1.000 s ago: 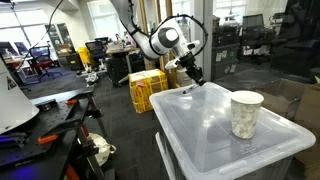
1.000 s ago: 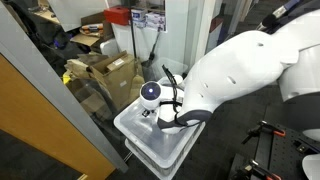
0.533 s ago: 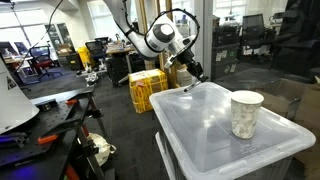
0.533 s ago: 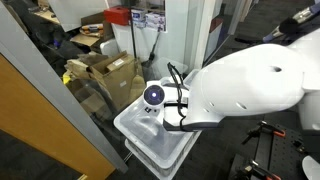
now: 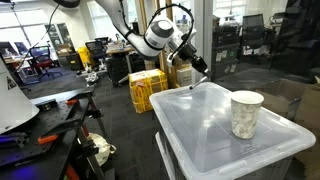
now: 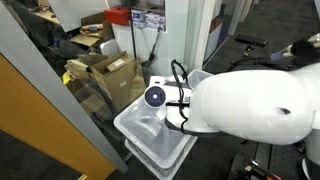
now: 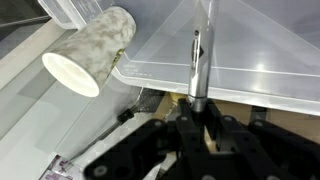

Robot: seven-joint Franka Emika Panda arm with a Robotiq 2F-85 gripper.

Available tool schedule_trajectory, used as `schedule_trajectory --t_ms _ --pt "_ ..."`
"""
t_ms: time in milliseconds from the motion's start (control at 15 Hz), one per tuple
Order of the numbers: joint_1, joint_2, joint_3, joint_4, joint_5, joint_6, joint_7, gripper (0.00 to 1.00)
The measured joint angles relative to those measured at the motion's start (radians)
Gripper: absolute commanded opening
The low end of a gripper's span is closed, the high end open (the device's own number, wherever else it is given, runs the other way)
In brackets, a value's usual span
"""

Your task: Put the marker in the cup

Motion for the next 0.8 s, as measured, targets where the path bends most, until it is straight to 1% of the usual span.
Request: schedule_trajectory --t_ms 467,800 --pt "0.048 0.091 -0.088 0.0 0.043 0.0 0.087 0.05" --pt "0.104 0.171 -0.164 -0.001 0.067 0.0 0.16 0.05"
